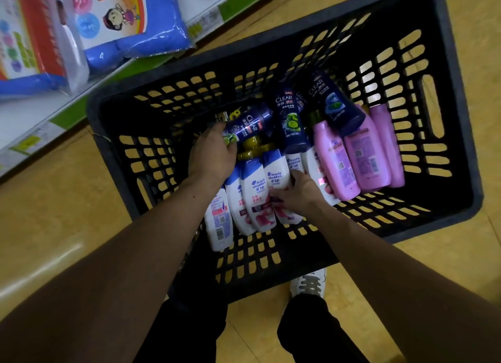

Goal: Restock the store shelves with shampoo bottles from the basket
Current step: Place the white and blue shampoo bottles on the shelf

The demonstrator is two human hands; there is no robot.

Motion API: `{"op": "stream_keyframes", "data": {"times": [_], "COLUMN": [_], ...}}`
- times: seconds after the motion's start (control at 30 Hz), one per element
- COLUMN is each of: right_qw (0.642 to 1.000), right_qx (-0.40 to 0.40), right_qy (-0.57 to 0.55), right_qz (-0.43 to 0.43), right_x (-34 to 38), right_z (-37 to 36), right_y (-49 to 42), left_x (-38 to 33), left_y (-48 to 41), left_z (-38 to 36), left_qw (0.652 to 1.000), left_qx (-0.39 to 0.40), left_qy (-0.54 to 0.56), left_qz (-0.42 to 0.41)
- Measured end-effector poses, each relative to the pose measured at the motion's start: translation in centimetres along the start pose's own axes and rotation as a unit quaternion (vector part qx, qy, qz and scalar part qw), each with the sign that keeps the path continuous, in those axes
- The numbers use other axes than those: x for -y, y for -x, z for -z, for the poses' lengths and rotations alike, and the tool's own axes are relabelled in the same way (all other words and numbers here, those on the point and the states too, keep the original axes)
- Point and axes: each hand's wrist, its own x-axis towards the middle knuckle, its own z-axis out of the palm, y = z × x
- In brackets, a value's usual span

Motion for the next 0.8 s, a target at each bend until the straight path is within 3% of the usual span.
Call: {"op": "stream_keyframes", "data": {"times": [0.13,0.27,0.4,0.57,0.8], "right_qw": [1.0,0.999,0.988,0.958,0.934], "right_qx": [0.0,0.0,0.062,0.114,0.101], "right_qy": [-0.001,-0.035,-0.144,-0.259,-0.338], "right_qz": [0.004,-0.006,0.009,0.037,0.05], "right_x": [0.2,0.4,0.4,0.2,0.2], "right_z": [-0.1,0.2,1.5,3.4,6.2], "right_y": [0.3,0.7,2.0,3.1,4.0], "left_x": [0.0,0.3,0.7,-0.4,-2.3], "left_y": [2.8,6.6,9.4,9.7,8.9], "left_z": [-0.3,-2.3,-4.6,-6.4,-8.3], "left_qw": [0.999,0.995,0.97,0.951,0.97], "left_qx": [-0.027,0.04,0.1,0.108,0.099], "left_qy": [0.021,0.067,0.139,0.193,0.077], "left_qz": [-0.007,0.066,0.172,0.214,0.208]}}
